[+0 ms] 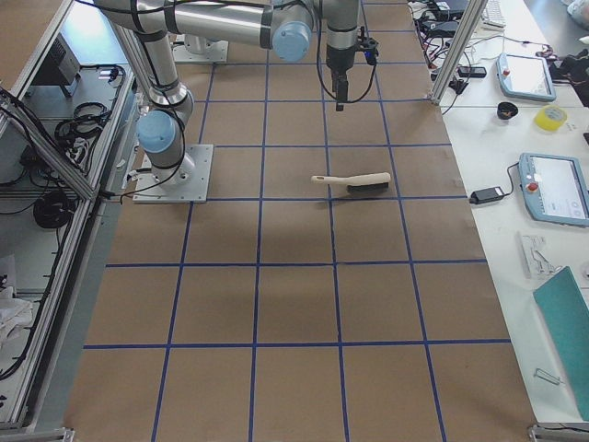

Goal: Sweep and dump trash into bin
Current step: 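Set the brush down with the right gripper while the left returns the dustpan, then lower the dustpan onto the table with the left gripper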

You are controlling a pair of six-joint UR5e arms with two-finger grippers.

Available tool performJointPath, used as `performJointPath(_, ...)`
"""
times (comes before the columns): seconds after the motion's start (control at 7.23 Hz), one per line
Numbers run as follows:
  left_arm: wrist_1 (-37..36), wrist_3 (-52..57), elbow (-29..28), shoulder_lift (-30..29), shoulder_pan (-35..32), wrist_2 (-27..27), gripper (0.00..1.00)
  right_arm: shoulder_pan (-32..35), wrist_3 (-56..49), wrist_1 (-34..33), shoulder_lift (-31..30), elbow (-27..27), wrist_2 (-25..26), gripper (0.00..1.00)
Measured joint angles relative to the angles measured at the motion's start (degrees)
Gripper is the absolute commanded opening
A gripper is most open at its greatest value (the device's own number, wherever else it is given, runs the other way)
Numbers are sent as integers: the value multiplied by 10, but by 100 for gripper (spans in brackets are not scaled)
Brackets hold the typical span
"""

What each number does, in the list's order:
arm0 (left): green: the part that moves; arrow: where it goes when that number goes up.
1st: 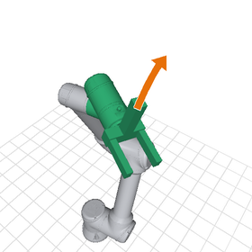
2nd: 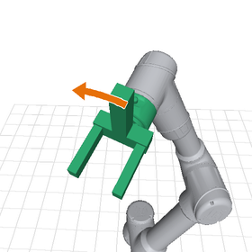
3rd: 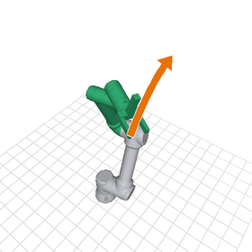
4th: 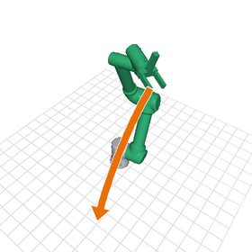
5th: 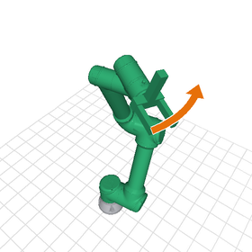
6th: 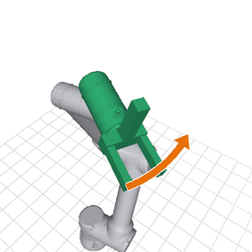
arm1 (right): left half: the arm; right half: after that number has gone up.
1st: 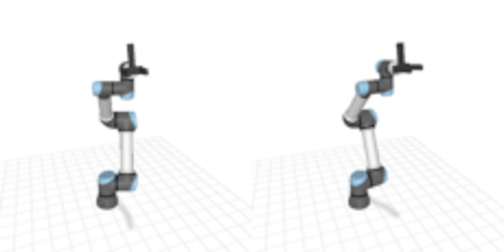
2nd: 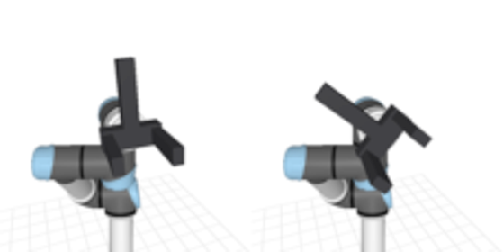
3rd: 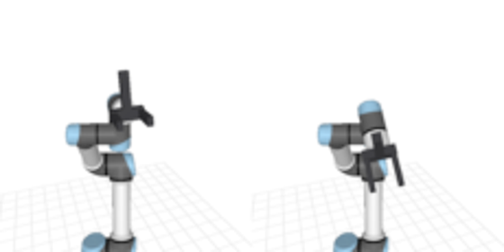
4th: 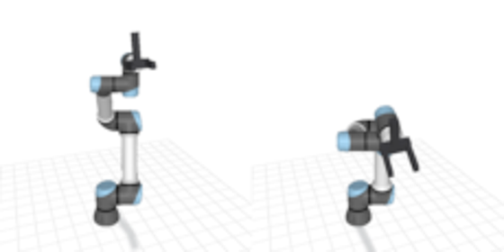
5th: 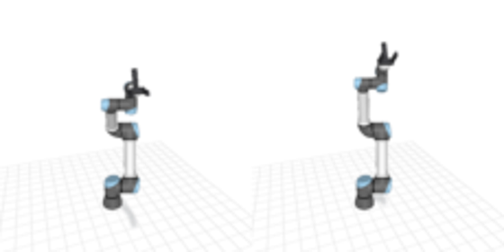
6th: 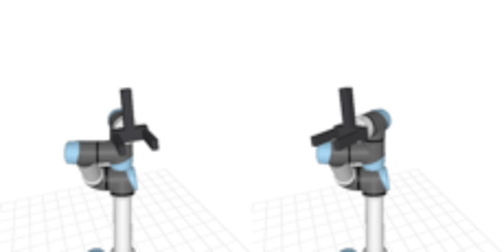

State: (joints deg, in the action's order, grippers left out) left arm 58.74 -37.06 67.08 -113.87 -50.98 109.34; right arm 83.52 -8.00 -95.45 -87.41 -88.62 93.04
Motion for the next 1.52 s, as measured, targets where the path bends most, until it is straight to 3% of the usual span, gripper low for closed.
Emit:
performJointPath(0.28, 46, -61, -4, -14, -15, -89, 0, 33, 28, 11, 0, 0, -36, 100)
performJointPath(0.69, 131, -142, -10, -46, -65, -167, 0, 48, 39, 13, 3, -1, -39, 100)
performJointPath(1.52, 162, -352, -2, -108, -164, -205, 0, 49, 40, 14, -2, -16, -39, 100)
